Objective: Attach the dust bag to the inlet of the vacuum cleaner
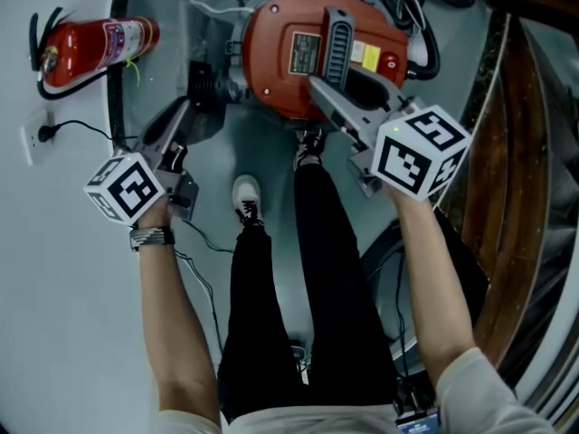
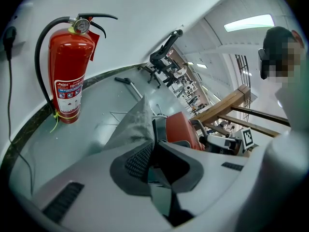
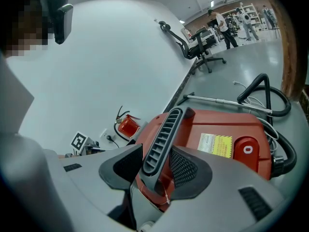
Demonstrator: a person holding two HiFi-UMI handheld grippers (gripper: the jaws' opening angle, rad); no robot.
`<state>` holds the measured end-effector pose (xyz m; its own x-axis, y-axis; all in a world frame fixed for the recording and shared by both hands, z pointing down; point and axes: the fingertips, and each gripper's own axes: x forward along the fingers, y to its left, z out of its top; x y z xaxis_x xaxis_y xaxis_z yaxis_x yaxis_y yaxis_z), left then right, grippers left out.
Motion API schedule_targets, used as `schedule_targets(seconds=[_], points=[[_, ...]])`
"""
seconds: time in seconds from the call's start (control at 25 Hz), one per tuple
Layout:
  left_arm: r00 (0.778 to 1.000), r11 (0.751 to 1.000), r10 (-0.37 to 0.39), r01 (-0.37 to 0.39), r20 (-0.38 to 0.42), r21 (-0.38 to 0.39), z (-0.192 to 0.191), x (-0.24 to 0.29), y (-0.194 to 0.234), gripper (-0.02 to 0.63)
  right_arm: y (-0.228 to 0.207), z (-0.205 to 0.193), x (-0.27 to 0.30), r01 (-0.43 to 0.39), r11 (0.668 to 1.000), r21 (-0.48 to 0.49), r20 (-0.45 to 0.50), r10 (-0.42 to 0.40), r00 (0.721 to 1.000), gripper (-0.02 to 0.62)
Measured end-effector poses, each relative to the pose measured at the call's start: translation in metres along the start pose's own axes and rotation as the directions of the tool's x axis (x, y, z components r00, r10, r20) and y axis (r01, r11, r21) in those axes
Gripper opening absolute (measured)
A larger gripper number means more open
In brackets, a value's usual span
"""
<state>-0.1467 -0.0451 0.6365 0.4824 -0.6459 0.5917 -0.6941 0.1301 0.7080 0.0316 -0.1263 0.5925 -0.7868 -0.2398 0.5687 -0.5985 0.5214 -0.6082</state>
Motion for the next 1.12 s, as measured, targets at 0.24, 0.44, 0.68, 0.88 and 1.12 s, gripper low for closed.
schedule_targets(seconds=[0.24, 0.44, 0.68, 0.88, 1.12], points=[[1.000, 1.000, -0.003, 0.003, -0.017, 0.030, 0.000, 0.004, -0.008, 0.035, 0.001, -0.001, 0.003, 0.002, 1.000, -0.010, -0.009, -0.002, 1.000, 0.176], [1.000, 1.000, -0.005, 0.005, 0.013, 0.006, -0.004, 0.003, -0.008, 0.028, 0.001, -0.003, 0.004, -0.004, 1.000, -0.009, -0.021, 0.004, 1.000, 0.176], [1.000, 0.999, 0.010, -0.011, 0.013, 0.050, -0.003, 0.006, -0.012, 0.029, -0.001, -0.002, 0.004, 0.009, 1.000, -0.007, -0.017, -0.009, 1.000, 0.176], [0.995, 0.987, 0.080, -0.088, 0.068, 0.133, -0.004, 0.005, -0.011, 0.058, -0.001, -0.004, 0.004, 0.003, 1.000, -0.003, -0.021, -0.003, 1.000, 0.176], [0.987, 0.965, 0.154, -0.162, 0.051, 0.205, -0.007, 0.010, -0.009, 0.065, -0.002, -0.003, 0.004, 0.002, 1.000, -0.007, -0.018, -0.002, 1.000, 0.177]])
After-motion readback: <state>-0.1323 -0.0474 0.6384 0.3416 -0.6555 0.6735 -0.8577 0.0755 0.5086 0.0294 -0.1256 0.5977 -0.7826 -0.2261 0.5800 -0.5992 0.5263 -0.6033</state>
